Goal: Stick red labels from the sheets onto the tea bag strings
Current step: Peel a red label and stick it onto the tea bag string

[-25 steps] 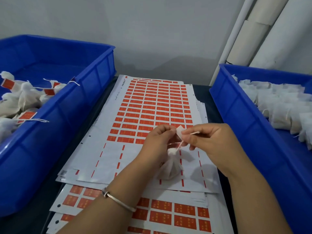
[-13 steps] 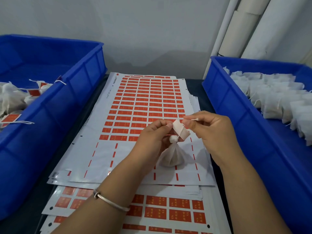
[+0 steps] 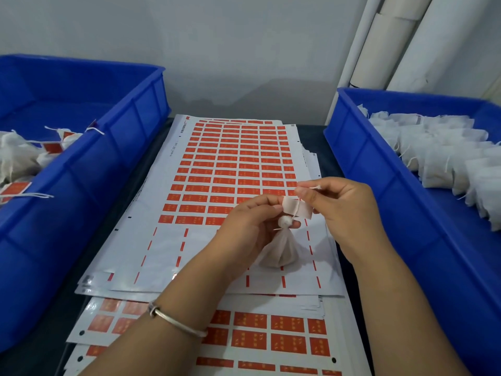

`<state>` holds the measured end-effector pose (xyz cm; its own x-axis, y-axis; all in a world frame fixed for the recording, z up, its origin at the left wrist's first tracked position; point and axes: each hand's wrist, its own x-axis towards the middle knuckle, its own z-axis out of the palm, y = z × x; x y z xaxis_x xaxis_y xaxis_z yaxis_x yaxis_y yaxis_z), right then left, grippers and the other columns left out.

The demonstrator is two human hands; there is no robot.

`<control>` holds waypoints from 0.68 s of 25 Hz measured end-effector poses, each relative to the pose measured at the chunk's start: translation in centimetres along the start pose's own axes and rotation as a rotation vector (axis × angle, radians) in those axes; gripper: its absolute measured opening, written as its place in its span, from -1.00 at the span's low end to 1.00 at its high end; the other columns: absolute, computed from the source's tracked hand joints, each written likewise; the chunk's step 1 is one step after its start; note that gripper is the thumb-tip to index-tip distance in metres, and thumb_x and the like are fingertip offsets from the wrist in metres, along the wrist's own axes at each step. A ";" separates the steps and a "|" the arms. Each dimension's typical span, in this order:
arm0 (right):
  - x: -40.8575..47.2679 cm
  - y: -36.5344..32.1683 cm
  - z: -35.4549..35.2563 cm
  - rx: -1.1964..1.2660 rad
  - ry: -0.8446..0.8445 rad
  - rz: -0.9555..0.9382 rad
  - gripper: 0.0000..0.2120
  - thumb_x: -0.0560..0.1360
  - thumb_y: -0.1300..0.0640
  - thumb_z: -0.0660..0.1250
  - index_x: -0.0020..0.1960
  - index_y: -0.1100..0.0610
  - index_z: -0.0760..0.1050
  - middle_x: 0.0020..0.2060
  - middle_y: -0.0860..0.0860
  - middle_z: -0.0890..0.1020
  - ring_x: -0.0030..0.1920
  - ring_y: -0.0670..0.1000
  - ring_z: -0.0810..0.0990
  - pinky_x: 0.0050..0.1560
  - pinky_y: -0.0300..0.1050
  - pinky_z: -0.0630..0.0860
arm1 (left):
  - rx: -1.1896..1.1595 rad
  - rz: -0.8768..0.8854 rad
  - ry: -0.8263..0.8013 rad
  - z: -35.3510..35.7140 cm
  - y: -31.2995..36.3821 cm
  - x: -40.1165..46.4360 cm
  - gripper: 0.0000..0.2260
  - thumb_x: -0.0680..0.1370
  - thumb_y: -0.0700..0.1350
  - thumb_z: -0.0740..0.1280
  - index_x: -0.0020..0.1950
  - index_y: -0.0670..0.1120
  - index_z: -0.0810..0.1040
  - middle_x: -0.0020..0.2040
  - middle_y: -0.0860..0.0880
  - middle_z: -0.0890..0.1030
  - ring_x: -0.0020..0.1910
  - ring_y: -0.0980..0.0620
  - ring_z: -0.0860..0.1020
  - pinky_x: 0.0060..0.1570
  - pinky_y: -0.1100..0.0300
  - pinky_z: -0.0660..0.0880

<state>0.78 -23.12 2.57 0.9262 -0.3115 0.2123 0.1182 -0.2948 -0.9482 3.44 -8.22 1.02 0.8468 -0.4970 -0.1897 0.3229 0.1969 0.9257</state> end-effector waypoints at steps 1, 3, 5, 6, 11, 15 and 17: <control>0.0 0.0 0.0 0.001 0.003 0.003 -0.92 0.36 0.04 0.43 -0.20 -0.14 0.58 -0.25 -0.31 0.65 -0.14 -0.27 0.63 -0.23 -0.42 0.55 | 0.006 0.009 -0.010 -0.1 -0.1 0.0 -0.80 0.60 -0.22 0.16 0.03 -0.17 0.59 -0.07 -0.11 0.65 -0.15 -0.02 0.63 -0.08 0.21 0.53; 0.0 0.0 -0.1 -0.008 0.015 0.005 -0.93 0.35 0.01 0.43 -0.19 -0.14 0.58 -0.23 -0.29 0.66 -0.13 -0.24 0.64 -0.21 -0.39 0.57 | -0.008 0.038 -0.027 -0.1 -0.1 -0.1 -0.80 0.59 -0.22 0.18 0.04 -0.20 0.59 -0.08 -0.11 0.64 -0.15 -0.03 0.62 -0.12 0.21 0.53; 0.0 0.1 -0.2 -0.020 0.021 0.011 -0.94 0.35 0.00 0.43 -0.17 -0.12 0.59 -0.20 -0.24 0.67 -0.12 -0.20 0.66 -0.18 -0.34 0.59 | -0.059 0.064 -0.033 -0.1 0.0 -0.3 -0.84 0.52 -0.19 0.28 0.01 -0.21 0.61 -0.08 -0.12 0.64 -0.15 -0.05 0.62 -0.12 0.18 0.54; 0.0 0.0 -0.2 -0.024 0.017 0.013 -0.93 0.35 -0.02 0.43 -0.17 -0.13 0.59 -0.19 -0.24 0.68 -0.13 -0.20 0.65 -0.17 -0.34 0.59 | -0.069 0.069 -0.024 0.0 0.0 -0.3 -0.85 0.48 -0.16 0.33 -0.03 -0.19 0.62 -0.09 -0.12 0.65 -0.16 -0.04 0.62 -0.12 0.16 0.54; -0.3 -0.6 0.0 0.001 -0.043 0.004 -0.88 0.30 -0.10 0.37 -0.17 -0.15 0.58 -0.28 -0.33 0.65 -0.21 -0.28 0.62 -0.31 -0.46 0.50 | 0.058 0.049 0.079 0.1 -0.1 -0.1 -0.78 0.54 -0.08 0.28 -0.20 -0.07 0.68 -0.20 -0.02 0.66 -0.22 0.05 0.62 -0.11 0.20 0.52; -0.2 -0.7 -0.1 0.066 -0.070 0.012 -0.76 0.29 -0.15 0.35 -0.07 -0.12 0.59 -0.21 -0.24 0.68 -0.19 -0.21 0.65 -0.29 -0.42 0.52 | 0.212 0.068 0.108 0.1 -0.2 -0.1 -0.77 0.44 0.10 0.29 -0.23 0.07 0.71 -0.17 0.10 0.67 -0.08 0.08 0.61 0.07 0.16 0.52; -0.3 -0.7 -0.2 0.078 -0.125 0.015 -0.77 0.34 -0.08 0.40 0.00 -0.17 0.54 -0.18 -0.18 0.69 -0.15 -0.17 0.66 -0.24 -0.36 0.56 | 0.219 0.085 0.128 0.0 -0.2 -0.1 -0.76 0.37 0.17 0.28 -0.20 0.12 0.70 -0.10 0.13 0.67 0.03 0.05 0.60 0.18 0.07 0.48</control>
<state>0.38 -22.97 3.20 0.9649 -0.1987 0.1715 0.1270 -0.2187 -0.9675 3.32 -8.27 0.84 0.9179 -0.3730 -0.1356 0.1614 0.0387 0.9861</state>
